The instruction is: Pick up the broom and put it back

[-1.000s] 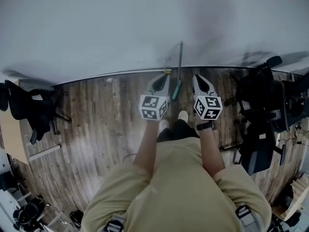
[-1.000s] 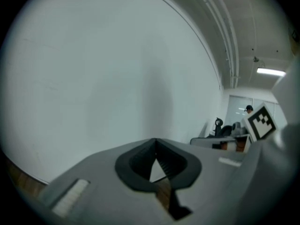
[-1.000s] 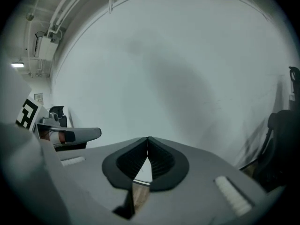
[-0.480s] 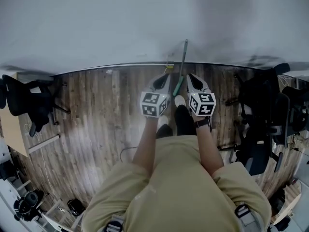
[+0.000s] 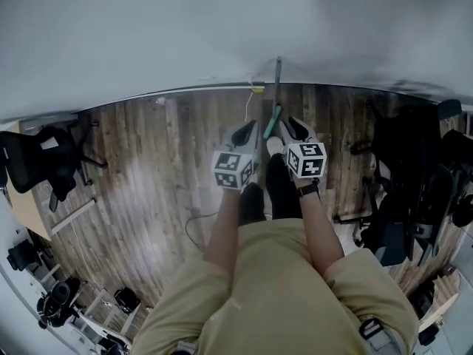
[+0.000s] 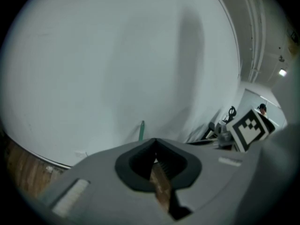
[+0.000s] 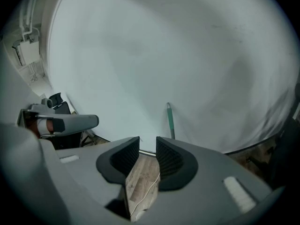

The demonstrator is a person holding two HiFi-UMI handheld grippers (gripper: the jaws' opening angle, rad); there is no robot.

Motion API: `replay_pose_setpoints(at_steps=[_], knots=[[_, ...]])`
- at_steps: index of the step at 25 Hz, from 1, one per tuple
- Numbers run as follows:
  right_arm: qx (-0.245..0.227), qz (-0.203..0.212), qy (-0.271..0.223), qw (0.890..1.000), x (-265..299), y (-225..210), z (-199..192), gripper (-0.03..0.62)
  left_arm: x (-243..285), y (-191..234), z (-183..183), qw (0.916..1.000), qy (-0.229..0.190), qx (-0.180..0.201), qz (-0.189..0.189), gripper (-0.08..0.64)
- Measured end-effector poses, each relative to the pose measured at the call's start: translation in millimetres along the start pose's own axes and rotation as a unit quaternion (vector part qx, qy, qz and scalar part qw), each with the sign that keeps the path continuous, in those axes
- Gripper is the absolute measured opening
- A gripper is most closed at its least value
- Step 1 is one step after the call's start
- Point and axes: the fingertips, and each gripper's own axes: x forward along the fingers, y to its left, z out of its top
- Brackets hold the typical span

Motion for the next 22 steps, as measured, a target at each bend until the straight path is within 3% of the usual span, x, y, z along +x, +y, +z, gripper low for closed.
replay_pose_setpoints(at_steps=[10,13,15,22], knots=[[-0.007,0.01,0.037,0.999,106.8,-62.9,-5.6,0.252,68.1,25.9,-27.9,0.9999,0.013,-0.008,0.008,0.003],[-0.011,0.014,0.052,0.998,135.3,-75.7,-15.3,0.253,80.8,37.6,-34.7,0.9997,0.013,-0.01,0.019,0.003],[-0.016,0.016,0.056,0.998,154.0,-83.5,-18.7,0.215,86.8,44.1,-37.5,0.9995,0.012,-0.011,0.026,0.003],[-0.004,0.0,0.064,0.998,214.6,-106.0,-26.8,0.227,95.9,65.2,-53.2,0.9985,0.02,-0.03,0.041,0.003]])
